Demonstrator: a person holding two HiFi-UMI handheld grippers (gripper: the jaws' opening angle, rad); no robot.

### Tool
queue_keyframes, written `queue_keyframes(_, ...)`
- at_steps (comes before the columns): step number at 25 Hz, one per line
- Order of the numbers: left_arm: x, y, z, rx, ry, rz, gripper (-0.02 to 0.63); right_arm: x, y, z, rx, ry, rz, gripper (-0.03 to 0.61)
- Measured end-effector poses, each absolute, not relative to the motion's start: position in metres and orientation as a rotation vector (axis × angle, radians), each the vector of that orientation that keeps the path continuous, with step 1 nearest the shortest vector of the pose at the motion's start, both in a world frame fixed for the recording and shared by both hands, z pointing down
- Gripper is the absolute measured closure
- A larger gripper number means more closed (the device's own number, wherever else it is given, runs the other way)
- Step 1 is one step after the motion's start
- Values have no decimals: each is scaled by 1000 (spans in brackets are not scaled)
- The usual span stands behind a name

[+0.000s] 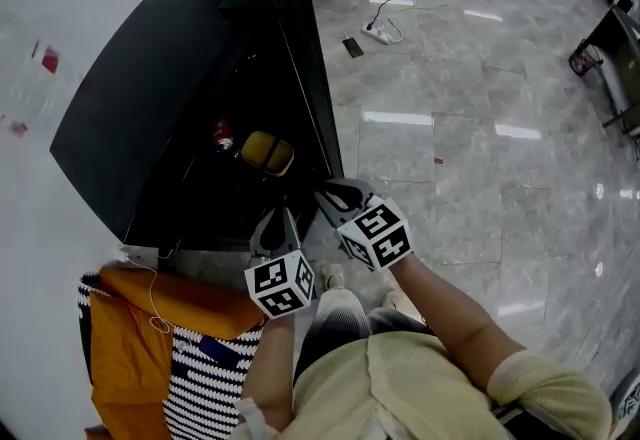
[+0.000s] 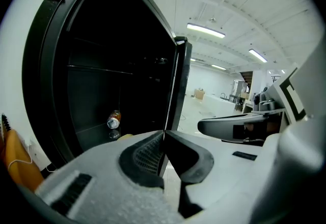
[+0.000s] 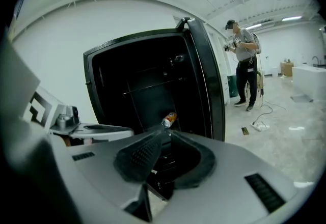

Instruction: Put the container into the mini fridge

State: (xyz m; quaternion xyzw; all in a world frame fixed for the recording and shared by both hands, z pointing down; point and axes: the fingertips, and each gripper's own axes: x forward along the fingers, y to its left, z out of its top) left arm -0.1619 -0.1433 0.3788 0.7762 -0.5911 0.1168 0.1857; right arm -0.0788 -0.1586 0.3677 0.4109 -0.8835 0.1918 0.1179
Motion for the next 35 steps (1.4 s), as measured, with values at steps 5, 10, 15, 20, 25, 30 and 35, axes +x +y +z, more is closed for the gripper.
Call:
queue_keyframes(5, -161, -133, 369, 2191, -1655, 345, 589, -74, -149, 355, 1217, -2596, 565, 514)
queue_keyframes(10, -156, -127, 360, 2187, -1652, 288, 590, -68, -141, 346, 1207, -2591, 518, 529)
queue_keyframes(15, -154, -117, 358, 2184, -1651, 253, 591, -64, -131, 342, 1215, -2598, 573, 538)
queue_keyframes(20, -155, -106, 359, 2177, -1667, 275, 591, -63, -127, 343, 1216, -2579, 581, 545)
queue_keyframes(25, -163, -97, 363, 2133, -1701, 289, 591, -62, -117, 354, 1186, -2544, 589, 548)
queue_keyframes(30, -167, -95, 366, 2105, -1716, 296, 591, -61, -111, 360, 1178, -2521, 630, 549)
queue_keyframes(35, -166, -92, 366, 2107, -1717, 304, 591, -60, -109, 360, 1192, -2512, 645, 549)
